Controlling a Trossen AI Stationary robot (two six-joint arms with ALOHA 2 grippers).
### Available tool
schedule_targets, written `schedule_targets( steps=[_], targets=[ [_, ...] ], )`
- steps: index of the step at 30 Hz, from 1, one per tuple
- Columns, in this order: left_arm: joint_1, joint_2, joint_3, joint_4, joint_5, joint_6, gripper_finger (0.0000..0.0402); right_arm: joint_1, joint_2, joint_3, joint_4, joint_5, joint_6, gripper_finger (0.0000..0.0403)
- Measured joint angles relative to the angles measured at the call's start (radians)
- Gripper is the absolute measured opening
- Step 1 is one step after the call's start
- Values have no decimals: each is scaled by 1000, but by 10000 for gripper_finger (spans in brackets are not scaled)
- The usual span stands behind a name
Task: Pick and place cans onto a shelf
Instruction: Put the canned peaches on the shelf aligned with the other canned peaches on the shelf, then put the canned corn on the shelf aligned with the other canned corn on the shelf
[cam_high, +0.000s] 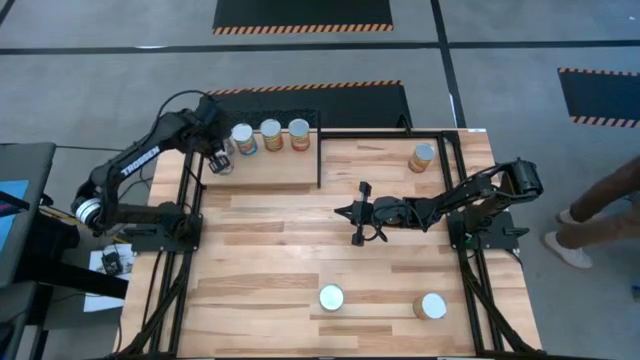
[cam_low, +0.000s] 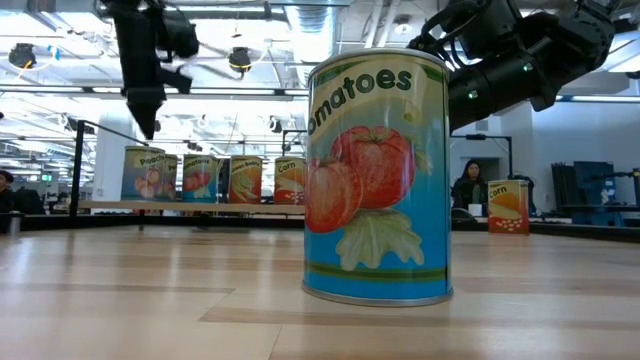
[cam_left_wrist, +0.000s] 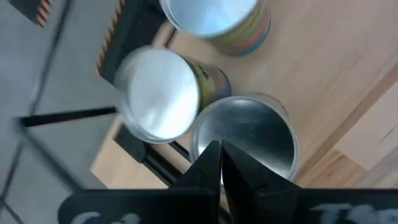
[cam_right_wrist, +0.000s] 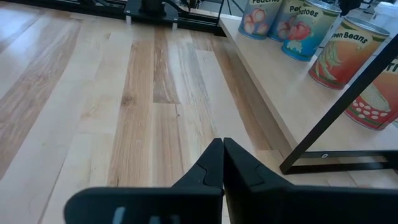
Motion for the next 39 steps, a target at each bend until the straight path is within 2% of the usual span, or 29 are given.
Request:
schedule_targets(
  steps=[3,8,12,16,21,24,27,30,34,37,39],
  targets=[
    [-33,-82,4,24,32,-8,0,0,0,0,-20,0,0,20],
    [-132,-249,-76,170,206,-38,0,10,-19,-1,-59,4,-7,13],
    [-239,-378,-241,435,325,-105,0,38,-71,-17,13,4,-76,6],
    [-349,-476,-454,762,440,-193,0,22,-90,-121,290,-24,-113,6],
    [-463,-536,-681,1172,460,-278,0,-39,-91,-288,576,-73,-46,7],
    [-508,-540,-783,1378,460,-320,0,-69,-127,-350,602,-7,24,7],
    [-535,-540,-850,1516,461,-330,0,-96,-194,-372,479,97,78,8],
    [-547,-541,-881,1555,455,-320,0,-127,-301,-355,256,188,112,8],
    [-548,-541,-890,1563,448,-311,0,-206,-478,-261,-245,271,236,17],
    [-548,-541,-890,1563,446,-297,0,-293,-572,-140,-674,307,378,42],
    [-548,-541,-890,1564,446,-295,0,-357,-598,-72,-886,320,423,63]
  ],
)
